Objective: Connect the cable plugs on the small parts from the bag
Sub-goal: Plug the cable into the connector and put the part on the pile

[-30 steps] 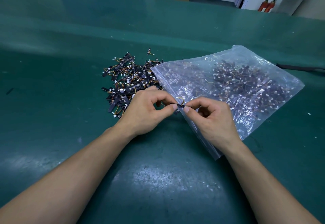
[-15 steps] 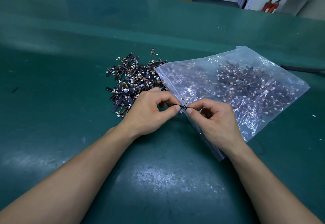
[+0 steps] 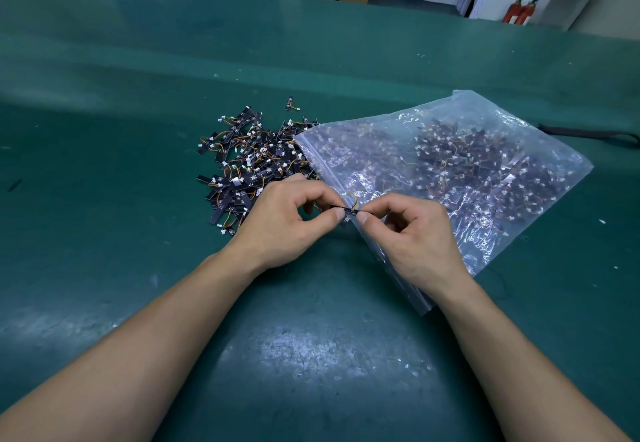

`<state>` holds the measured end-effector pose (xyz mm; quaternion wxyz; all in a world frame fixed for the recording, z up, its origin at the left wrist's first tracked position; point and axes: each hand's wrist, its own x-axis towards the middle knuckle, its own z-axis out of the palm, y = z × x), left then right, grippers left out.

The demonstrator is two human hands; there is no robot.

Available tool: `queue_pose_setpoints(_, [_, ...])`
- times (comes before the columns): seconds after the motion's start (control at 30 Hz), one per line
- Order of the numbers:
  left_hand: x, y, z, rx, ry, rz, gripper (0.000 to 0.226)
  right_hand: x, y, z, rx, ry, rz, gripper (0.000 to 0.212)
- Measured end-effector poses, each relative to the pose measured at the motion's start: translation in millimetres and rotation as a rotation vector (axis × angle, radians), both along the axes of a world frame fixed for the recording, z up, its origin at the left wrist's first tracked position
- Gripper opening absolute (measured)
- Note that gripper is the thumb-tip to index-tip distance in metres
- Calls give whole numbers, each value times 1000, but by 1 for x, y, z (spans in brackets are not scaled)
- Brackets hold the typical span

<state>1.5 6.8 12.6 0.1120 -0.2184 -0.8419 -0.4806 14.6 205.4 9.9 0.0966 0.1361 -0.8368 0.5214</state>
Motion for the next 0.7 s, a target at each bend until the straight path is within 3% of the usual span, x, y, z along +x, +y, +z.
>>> queue_pose_setpoints(0.7, [1, -2, 1, -1, -7, -12, 18, 0, -1, 0, 8, -2, -7, 10])
